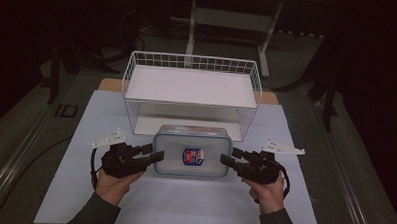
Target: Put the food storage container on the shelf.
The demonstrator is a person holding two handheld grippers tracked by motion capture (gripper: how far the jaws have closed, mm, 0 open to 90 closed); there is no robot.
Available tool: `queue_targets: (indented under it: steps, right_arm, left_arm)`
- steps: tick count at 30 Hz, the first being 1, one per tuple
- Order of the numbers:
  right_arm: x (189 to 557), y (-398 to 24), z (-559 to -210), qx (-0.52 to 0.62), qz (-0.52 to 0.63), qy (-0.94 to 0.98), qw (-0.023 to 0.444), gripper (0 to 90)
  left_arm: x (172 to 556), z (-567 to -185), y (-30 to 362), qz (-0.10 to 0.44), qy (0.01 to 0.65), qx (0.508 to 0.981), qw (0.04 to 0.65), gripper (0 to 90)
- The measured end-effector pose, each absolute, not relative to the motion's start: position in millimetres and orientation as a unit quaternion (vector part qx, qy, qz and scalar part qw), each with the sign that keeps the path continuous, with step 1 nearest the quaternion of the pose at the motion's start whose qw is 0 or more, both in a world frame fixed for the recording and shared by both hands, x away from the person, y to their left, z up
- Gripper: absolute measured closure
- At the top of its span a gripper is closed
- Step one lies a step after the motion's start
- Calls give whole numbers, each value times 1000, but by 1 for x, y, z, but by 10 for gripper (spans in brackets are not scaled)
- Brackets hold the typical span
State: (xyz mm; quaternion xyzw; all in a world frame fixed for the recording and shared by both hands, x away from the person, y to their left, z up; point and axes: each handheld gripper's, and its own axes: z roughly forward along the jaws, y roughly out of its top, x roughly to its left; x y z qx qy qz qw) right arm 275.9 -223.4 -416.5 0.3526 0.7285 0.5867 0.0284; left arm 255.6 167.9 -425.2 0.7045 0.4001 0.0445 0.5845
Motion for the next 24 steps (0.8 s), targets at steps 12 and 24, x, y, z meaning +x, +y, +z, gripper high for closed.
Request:
queue_targets:
  steps: [12, 24]
  right_arm:
    - [283, -219, -398, 341, 589, 732, 43, 497]
    - [290, -217, -380, 333, 597, 728, 57, 499]
  left_arm:
    - [263, -412, 173, 47, 394, 702, 591, 517]
    - [274, -390, 175, 62, 383, 701, 598, 516]
